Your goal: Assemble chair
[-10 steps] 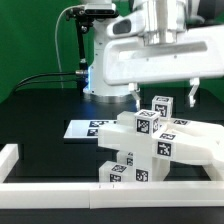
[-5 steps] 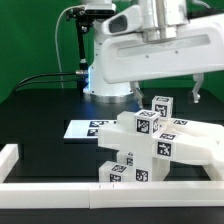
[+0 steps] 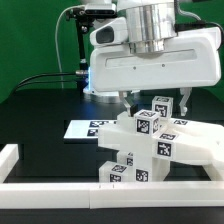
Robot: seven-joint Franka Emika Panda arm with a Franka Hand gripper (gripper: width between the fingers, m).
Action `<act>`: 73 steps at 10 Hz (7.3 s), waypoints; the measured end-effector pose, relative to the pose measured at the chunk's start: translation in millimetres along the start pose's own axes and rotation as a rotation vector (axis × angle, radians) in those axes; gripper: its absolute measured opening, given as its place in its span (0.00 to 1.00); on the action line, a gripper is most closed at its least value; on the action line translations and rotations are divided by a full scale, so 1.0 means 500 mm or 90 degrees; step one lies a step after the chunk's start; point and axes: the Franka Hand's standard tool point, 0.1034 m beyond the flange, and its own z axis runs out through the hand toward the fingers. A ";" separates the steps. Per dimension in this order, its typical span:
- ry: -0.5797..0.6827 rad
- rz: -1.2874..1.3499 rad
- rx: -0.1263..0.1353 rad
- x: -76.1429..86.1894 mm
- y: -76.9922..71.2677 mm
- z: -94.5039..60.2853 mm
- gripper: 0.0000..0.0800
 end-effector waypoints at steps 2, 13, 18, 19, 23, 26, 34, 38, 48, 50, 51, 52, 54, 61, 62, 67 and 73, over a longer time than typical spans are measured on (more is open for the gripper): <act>0.000 0.021 0.000 0.000 0.001 0.001 0.65; -0.023 0.629 0.023 -0.004 0.003 0.006 0.35; -0.009 0.549 0.022 -0.006 -0.017 -0.003 0.76; -0.005 0.478 0.029 0.000 -0.020 -0.017 0.76; 0.000 0.221 0.021 0.005 -0.034 -0.031 0.81; -0.007 -0.067 -0.030 -0.004 -0.028 -0.010 0.81; -0.010 0.021 -0.036 -0.008 -0.026 -0.005 0.34; -0.002 0.368 -0.018 -0.015 -0.044 -0.001 0.34; -0.019 0.049 -0.020 -0.027 -0.068 -0.005 0.80; -0.018 -0.035 -0.021 -0.023 -0.063 -0.005 0.81; -0.018 -0.086 -0.024 -0.024 -0.064 -0.004 0.81; -0.018 -0.194 -0.043 -0.027 -0.067 -0.003 0.81; -0.024 -0.371 -0.054 -0.023 -0.058 -0.003 0.81; -0.001 0.013 -0.050 -0.028 -0.067 -0.001 0.35; 0.004 0.104 -0.046 -0.028 -0.069 0.000 0.35; 0.023 0.358 -0.019 -0.028 -0.087 0.001 0.35; 0.010 0.086 -0.028 -0.021 -0.084 -0.006 0.80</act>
Offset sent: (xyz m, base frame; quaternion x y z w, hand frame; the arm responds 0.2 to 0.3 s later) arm 0.0000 0.0000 0.0000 0.0000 0.0000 0.1938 0.9810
